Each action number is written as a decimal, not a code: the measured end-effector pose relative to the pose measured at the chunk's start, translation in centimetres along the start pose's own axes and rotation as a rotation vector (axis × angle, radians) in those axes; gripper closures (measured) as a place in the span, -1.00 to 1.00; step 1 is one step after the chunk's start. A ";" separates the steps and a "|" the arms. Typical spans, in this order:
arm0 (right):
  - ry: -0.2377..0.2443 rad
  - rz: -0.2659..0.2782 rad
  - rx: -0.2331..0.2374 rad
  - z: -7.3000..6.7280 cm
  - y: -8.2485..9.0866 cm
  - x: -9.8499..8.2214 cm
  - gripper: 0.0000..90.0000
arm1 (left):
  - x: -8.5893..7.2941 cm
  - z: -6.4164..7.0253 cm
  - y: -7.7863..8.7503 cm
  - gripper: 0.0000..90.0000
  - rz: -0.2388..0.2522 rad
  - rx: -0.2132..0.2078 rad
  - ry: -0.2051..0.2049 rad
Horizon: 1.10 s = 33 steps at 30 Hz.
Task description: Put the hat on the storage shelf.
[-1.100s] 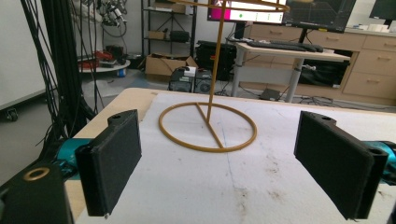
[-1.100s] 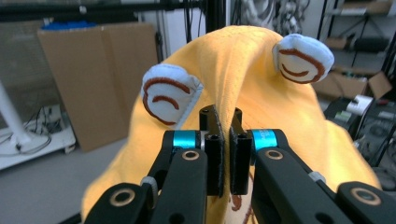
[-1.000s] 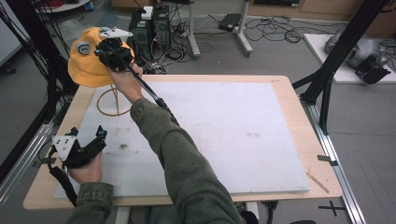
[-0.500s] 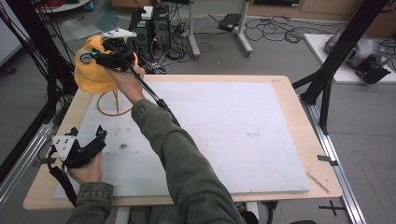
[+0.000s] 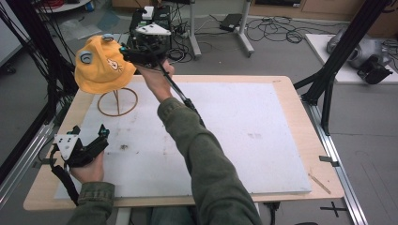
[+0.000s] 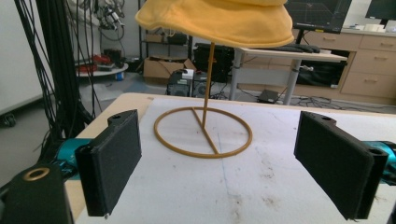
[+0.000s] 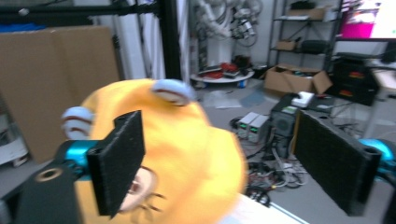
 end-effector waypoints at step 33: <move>-0.032 0.126 -0.509 20.9 27.7 -6.2 -0.75 | 0.0 1.9 -2.2 -0.67 -0.024 0.036 -0.030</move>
Point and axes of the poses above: each handheld gripper's, and its own axes: y roughly backward along the jaws, x roughly out of its top, z roughly to its right, the point moved 6 cm from there along -y, roughly forward along the jaws, and after that the axes turned 1 degree about y, right-handed, at the moved point
